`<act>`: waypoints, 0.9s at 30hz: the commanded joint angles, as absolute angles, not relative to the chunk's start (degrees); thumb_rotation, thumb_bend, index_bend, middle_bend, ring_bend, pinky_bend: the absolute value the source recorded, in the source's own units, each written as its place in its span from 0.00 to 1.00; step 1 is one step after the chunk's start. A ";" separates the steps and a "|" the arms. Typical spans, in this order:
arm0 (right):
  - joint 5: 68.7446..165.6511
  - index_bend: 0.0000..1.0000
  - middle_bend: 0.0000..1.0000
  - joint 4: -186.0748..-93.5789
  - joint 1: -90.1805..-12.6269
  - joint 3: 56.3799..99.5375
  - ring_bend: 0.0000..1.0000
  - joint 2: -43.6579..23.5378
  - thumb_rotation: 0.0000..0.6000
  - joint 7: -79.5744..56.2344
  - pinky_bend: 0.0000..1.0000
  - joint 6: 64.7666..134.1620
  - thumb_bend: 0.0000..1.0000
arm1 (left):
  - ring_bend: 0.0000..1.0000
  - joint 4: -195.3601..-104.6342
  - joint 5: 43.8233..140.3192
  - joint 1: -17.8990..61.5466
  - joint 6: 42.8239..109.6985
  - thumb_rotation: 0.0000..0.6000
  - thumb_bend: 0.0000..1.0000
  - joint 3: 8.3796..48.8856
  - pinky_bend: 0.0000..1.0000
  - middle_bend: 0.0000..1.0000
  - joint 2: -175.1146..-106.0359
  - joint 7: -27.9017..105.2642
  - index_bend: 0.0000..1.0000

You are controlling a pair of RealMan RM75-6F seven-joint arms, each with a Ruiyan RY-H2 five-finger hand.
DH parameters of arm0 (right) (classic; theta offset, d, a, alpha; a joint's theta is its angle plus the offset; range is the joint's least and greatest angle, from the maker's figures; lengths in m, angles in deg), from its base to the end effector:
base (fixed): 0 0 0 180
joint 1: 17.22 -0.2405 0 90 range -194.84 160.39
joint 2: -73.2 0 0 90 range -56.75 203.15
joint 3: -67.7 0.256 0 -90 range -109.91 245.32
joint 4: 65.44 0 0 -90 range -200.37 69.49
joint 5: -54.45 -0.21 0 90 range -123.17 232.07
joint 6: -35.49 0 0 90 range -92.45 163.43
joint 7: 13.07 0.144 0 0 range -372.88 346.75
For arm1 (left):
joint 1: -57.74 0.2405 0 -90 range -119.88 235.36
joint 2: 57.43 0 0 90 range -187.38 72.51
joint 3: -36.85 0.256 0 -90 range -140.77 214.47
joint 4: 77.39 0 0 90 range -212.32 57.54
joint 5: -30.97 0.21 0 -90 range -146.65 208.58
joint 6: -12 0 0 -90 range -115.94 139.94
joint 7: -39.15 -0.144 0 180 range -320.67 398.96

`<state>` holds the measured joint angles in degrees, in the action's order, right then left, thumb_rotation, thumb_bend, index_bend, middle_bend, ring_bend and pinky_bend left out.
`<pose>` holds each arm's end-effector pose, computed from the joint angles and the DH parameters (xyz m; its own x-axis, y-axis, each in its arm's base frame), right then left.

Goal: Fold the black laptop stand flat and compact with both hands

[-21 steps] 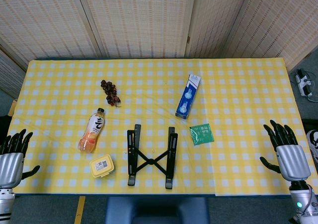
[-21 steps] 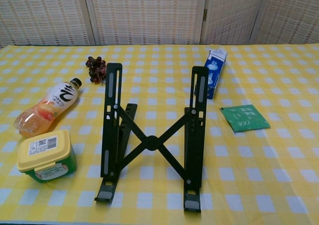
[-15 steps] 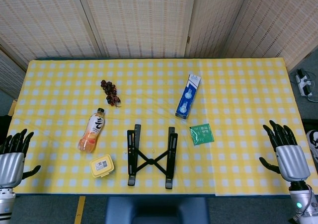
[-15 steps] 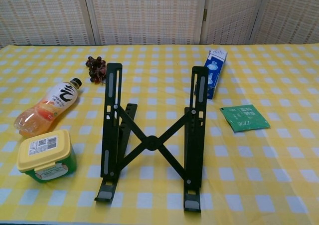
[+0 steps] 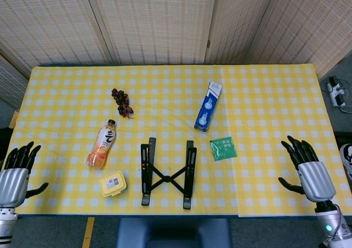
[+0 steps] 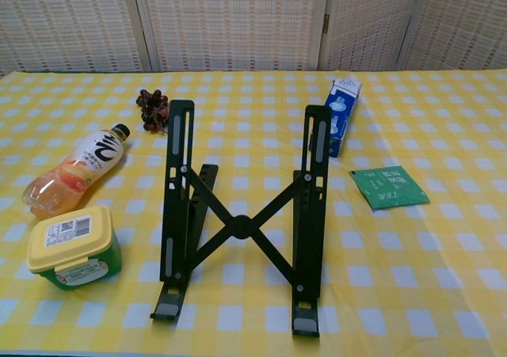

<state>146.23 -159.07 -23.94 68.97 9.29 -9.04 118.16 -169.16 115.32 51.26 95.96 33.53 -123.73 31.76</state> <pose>-0.2922 -0.1832 0.1432 0.3283 -0.0696 0.9420 -0.9386 -0.1357 0.3171 -0.3085 0.1914 0.1477 0.4832 0.0045 0.8755 0.8755 -0.0092 -0.4831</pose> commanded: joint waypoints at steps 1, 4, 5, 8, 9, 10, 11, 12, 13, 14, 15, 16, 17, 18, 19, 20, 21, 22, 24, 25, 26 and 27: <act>147.19 0.00 0.00 -159.78 -24.95 68.21 0.03 9.89 1.00 -6.48 0.00 116.42 0.23 | 0.00 -169.34 115.89 50.61 95.16 1.00 0.17 33.61 0.00 0.00 -123.48 32.63 0.04; 148.03 0.00 0.00 -160.79 -26.45 67.31 0.03 10.60 1.00 -2.46 0.00 113.62 0.24 | 0.00 -169.82 117.03 49.24 93.39 1.00 0.17 33.70 0.00 0.00 -122.95 35.03 0.04; 148.25 0.00 0.00 -161.10 -27.01 67.08 0.03 10.80 1.00 -0.95 0.00 112.67 0.24 | 0.00 -170.04 117.43 48.69 92.67 1.00 0.17 33.72 0.00 0.00 -122.69 36.02 0.04; 149.16 0.00 0.00 -162.09 -29.58 66.28 0.04 11.23 1.00 5.28 0.00 108.62 0.24 | 0.00 -170.86 119.39 46.34 90.17 1.00 0.17 33.65 0.00 0.00 -121.81 39.90 0.04; 149.42 0.00 0.00 -162.29 -30.42 66.05 0.04 11.29 1.00 7.04 0.00 107.32 0.24 | 0.00 -170.94 120.29 45.60 89.60 1.00 0.17 33.68 0.00 0.00 -121.58 40.86 0.05; 149.67 0.00 0.00 -162.47 -31.30 65.82 0.04 11.32 1.00 8.78 0.00 105.98 0.23 | 0.00 -170.89 121.17 44.88 89.11 1.00 0.17 33.68 0.00 0.00 -121.43 41.93 0.05; 149.93 0.00 0.00 -162.60 -32.19 65.67 0.04 11.29 1.00 10.46 0.00 104.72 0.24 | 0.00 -170.88 121.76 44.20 88.60 1.00 0.17 33.63 0.00 0.00 -121.38 43.07 0.05; 150.31 0.00 0.00 -162.72 -33.42 65.54 0.04 11.11 1.00 12.73 0.00 103.19 0.24 | 0.00 -170.93 122.30 43.24 87.75 1.00 0.17 33.51 0.00 0.00 -121.34 44.60 0.05; 150.59 0.00 0.00 -162.78 -34.31 65.52 0.04 10.84 1.00 14.53 0.00 102.21 0.24 | 0.00 -170.90 122.58 42.50 87.01 1.00 0.17 33.43 0.00 0.00 -121.40 45.85 0.06; 150.85 0.00 0.00 -162.80 -35.15 65.51 0.04 10.48 1.00 16.46 0.00 101.38 0.24 | 0.00 -171.02 122.76 41.82 86.29 1.00 0.17 33.36 0.00 0.01 -121.41 47.07 0.06; 151.25 0.00 0.00 -162.79 -36.27 65.51 0.04 9.91 1.00 19.19 0.00 100.39 0.24 | 0.00 -171.13 122.90 40.77 85.11 1.00 0.17 33.20 0.00 0.01 -121.44 48.48 0.07; 151.48 0.00 0.00 -162.75 -37.09 65.49 0.04 9.46 1.00 21.36 0.00 99.65 0.24 | 0.00 -171.16 123.10 39.97 84.21 1.00 0.17 33.13 0.00 0.01 -121.48 49.44 0.07; 151.60 0.00 0.00 -162.68 -37.90 65.49 0.04 9.00 1.00 23.58 0.00 98.92 0.24 | 0.01 -171.18 123.25 39.18 83.34 1.00 0.17 33.06 0.00 0.02 -121.57 50.47 0.07; 151.72 0.00 0.00 -162.56 -38.97 65.51 0.04 8.35 1.00 26.66 0.00 98.00 0.24 | 0.02 -171.23 123.28 38.11 82.09 1.00 0.17 32.94 0.00 0.02 -121.78 51.92 0.07; 151.79 0.00 0.00 -162.42 -39.79 65.48 0.04 7.88 1.00 29.11 0.00 97.28 0.23 | 0.02 -171.27 123.27 37.28 81.05 1.00 0.17 32.88 0.00 0.03 -121.95 53.11 0.07; 151.76 0.00 0.00 -162.22 -40.80 65.54 0.04 7.19 1.00 32.43 0.00 96.50 0.24 | 0.03 -171.31 123.22 36.15 79.54 1.00 0.17 32.85 0.00 0.04 -122.17 54.91 0.07; 151.66 0.00 0.00 -162.04 -41.49 65.66 0.04 6.65 1.00 34.67 0.00 96.05 0.24 | 0.03 -171.38 123.15 35.30 78.33 1.00 0.17 32.89 0.00 0.04 -122.31 56.30 0.07; 151.60 0.00 0.00 -161.79 -42.21 65.70 0.04 6.13 1.00 36.54 0.00 95.43 0.24 | 0.04 -171.45 123.16 34.45 77.17 1.00 0.17 32.93 0.00 0.05 -122.43 57.64 0.08; 150.63 0.00 0.00 -161.38 -43.65 65.98 0.04 4.87 1.00 39.40 0.00 93.79 0.24 | 0.04 -171.38 123.35 32.58 74.80 1.00 0.17 33.08 0.00 0.05 -122.90 60.45 0.08; 150.18 0.00 0.00 -161.28 -44.22 66.14 0.03 4.23 1.00 40.05 0.00 93.08 0.24 | 0.04 -171.24 123.36 31.86 73.94 1.00 0.17 33.10 0.00 0.05 -123.21 61.50 0.08; 149.64 0.00 0.00 -161.13 -44.94 66.38 0.03 3.31 1.00 40.85 0.00 92.27 0.24 | 0.04 -170.98 123.30 30.96 72.85 1.00 0.17 33.14 0.00 0.05 -123.68 62.73 0.08; 149.28 0.00 0.00 -160.91 -45.48 66.57 0.02 2.60 1.00 41.40 0.00 91.70 0.24 | 0.04 -170.76 123.22 30.35 72.13 1.00 0.17 33.16 0.00 0.05 -124.08 63.51 0.08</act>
